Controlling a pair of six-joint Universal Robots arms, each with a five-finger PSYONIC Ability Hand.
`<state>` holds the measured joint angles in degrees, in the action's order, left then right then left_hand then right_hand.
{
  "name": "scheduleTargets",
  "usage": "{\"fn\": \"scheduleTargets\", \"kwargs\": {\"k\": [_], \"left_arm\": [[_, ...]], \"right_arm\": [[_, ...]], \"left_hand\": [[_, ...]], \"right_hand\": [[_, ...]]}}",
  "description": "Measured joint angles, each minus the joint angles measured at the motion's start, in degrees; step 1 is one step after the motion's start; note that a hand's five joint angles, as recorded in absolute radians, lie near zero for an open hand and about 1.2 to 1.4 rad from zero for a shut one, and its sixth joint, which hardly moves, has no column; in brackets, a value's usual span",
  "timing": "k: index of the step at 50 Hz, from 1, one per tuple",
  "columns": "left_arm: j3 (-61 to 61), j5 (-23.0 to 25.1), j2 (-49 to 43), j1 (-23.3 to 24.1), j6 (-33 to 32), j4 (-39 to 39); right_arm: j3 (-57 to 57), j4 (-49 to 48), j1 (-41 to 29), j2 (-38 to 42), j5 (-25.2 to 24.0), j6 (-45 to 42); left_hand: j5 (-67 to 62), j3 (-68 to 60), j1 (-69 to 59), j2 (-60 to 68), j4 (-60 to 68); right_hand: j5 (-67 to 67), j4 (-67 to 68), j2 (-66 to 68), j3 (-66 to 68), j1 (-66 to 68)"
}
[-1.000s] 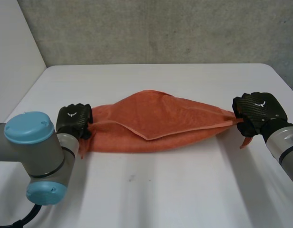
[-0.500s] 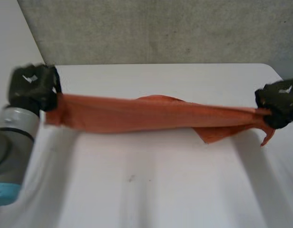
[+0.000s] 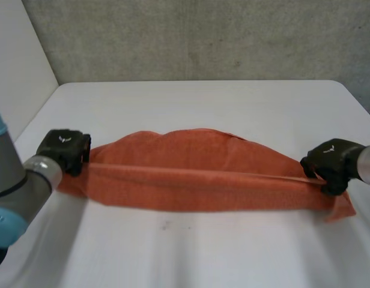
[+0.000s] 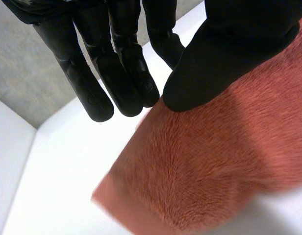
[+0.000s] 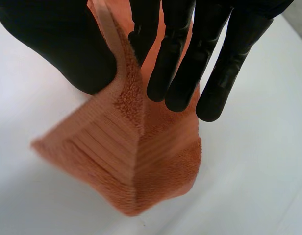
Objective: Fold the laundry
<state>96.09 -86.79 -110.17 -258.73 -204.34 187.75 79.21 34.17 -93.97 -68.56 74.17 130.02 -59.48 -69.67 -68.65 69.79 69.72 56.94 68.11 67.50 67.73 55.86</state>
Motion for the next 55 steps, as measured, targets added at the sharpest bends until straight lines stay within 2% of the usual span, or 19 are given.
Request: {"fn": "scheduleTargets", "kwargs": {"k": [4,8,10,13,14,15,16,21,30,38,45,47,51,55], "left_arm": [[-9.3,-0.1,-4.4,0.6,-2.1,1.7],[-20.1,-0.2,-6.0,1.7,-2.5,5.3],[-26.9,-0.4,-5.8,2.5,-2.2,10.1],[-31.3,-0.7,-4.6,3.2,-1.5,15.8],[-33.5,-1.2,-3.2,3.5,-0.6,20.6],[-33.5,-1.2,-3.2,3.5,-0.6,20.6],[-34.6,-1.8,-1.8,3.7,0.6,25.1],[-32.5,-2.8,0.6,3.5,3.7,29.5],[-17.6,-2.7,0.8,1.1,6.3,27.9],[-3.5,-2.3,-3.4,0.6,6.2,28.8],[2.2,-2.3,-7.2,0.6,6.1,30.8],[3.5,-2.3,-7.9,0.5,6.1,31.2],[4.6,-2.3,-8.0,0.1,6.1,31.3],[5.3,-2.3,-7.5,-0.3,6.1,31.2]], "right_arm": [[-7.1,-3.3,-2.4,4.7,2.8,0.6],[-20.5,-11.2,-6.6,7.4,7.9,2.8],[-27.9,-18.4,-8.7,7.2,10.6,4.8],[-31.8,-26.0,-9.7,5.8,12.1,6.6],[-33.1,-32.7,-10.3,3.8,12.7,8.1],[-33.1,-32.7,-10.3,3.8,12.7,8.1],[-32.6,-39.0,-10.6,0.9,13.1,9.5],[-26.2,-45.1,-10.7,-4.6,12.3,11.2],[-7.9,-40.1,-10.3,-6.4,7.9,11.5],[5.9,-39.1,-9.9,-1.5,4.2,11.9],[10.4,-39.6,-8.4,5.5,1.1,15.3],[11.2,-39.7,-6.8,7.9,0.0,18.3],[12.2,-40.2,-4.0,9.6,-0.7,23.6],[13.5,-41.5,-2.0,9.6,-0.7,27.7]], "left_hand": [[0.0,0.0,-0.2,0.0,0.0],[0.0,0.0,-0.3,0.0,0.0],[0.0,0.0,-0.4,0.0,0.0],[0.0,0.0,-0.4,0.0,0.0],[0.0,0.0,-0.5,0.0,0.0],[0.0,0.0,-0.5,0.0,0.0],[0.0,0.0,-0.5,0.0,0.0],[-0.2,0.0,-0.5,0.0,0.0],[-0.2,0.0,-0.5,0.0,0.0],[-0.2,0.0,-0.5,0.0,0.0],[-0.2,0.0,-0.5,0.0,0.0],[-0.2,0.0,-0.5,0.0,0.0],[-0.2,0.0,-0.5,0.0,0.0],[-0.2,0.0,-0.5,0.0,0.0]], "right_hand": [[0.0,0.0,0.0,0.0,0.0],[0.0,0.0,0.0,0.0,0.0],[0.0,0.0,0.0,0.1,0.0],[0.0,0.0,0.0,0.1,0.0],[0.0,0.0,0.0,0.1,0.0],[0.0,0.0,0.0,0.1,0.0],[0.0,0.0,0.0,0.1,0.0],[0.2,0.0,0.0,0.1,0.0],[0.3,0.0,0.0,0.2,0.0],[0.3,0.0,0.0,0.2,0.0],[0.3,0.0,0.0,0.2,0.0],[-9.1,-11.1,-10.7,-10.8,-7.4],[-22.0,-23.9,-23.4,-23.7,-17.1],[-23.9,-25.8,-24.3,-25.2,-18.1]]}}
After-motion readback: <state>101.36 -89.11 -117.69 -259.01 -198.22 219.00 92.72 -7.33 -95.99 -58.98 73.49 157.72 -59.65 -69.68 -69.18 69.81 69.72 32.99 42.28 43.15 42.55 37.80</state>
